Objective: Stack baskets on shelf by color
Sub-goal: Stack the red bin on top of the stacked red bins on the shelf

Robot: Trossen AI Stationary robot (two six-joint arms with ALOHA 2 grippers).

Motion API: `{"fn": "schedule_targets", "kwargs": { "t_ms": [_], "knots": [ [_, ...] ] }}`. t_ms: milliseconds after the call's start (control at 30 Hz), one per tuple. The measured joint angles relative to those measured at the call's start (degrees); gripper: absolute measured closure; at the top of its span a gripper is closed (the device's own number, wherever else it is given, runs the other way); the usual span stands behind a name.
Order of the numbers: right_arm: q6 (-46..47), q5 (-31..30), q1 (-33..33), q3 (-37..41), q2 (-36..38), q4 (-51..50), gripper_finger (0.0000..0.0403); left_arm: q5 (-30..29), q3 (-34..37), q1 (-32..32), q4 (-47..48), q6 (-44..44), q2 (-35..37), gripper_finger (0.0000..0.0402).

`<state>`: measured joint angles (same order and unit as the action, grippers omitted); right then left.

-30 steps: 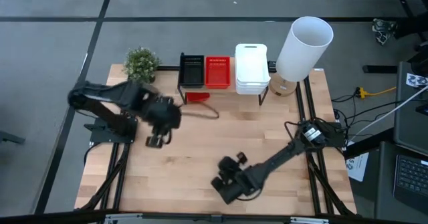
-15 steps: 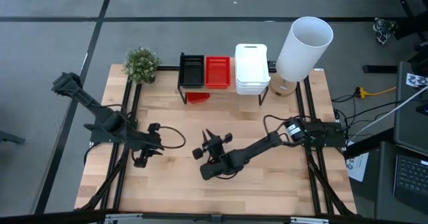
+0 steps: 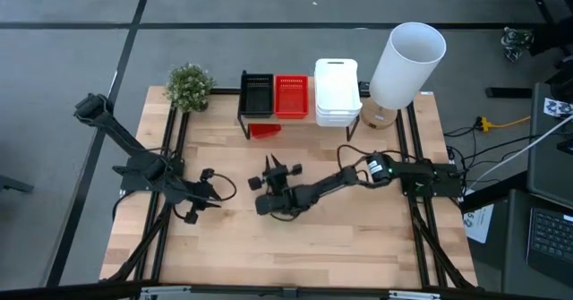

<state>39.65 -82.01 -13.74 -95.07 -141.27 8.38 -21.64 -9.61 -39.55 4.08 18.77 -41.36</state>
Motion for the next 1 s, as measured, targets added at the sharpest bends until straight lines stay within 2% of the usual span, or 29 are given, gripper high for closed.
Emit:
{"fn": "schedule_targets", "kwargs": {
  "t_ms": [167,233,367,433,733,1000],
  "knots": [
    [-4.12,11.02,4.78,-2.73,0.04,0.33,0.0323,-0.03,7.23,0.02,-15.47,-3.26,0.02,0.0319],
    [-4.94,12.46,6.24,-3.67,0.02,0.45,0.0323,0.17,9.16,0.02,-18.75,-3.9,-0.08,0.0319],
    [-12.35,10.79,7.83,-5.54,0.04,3.07,0.0323,0.32,9.14,0.02,-19.14,-4.57,-0.09,0.0319],
    [-14.51,11.93,8.59,-6.34,0.04,3.92,0.0323,0.32,9.14,0.02,-19.21,-5.68,-0.09,0.0319],
    [-14.3,15.19,12.63,-7.08,0.04,4.07,0.0326,0.21,9.14,0.02,-19.23,-6.95,-0.09,0.0319],
    [-14.22,19.89,14.02,-7.1,0.06,3.65,0.0362,0.21,9.14,0.02,-19.46,-6.93,-0.11,0.0319]
  ]
}}
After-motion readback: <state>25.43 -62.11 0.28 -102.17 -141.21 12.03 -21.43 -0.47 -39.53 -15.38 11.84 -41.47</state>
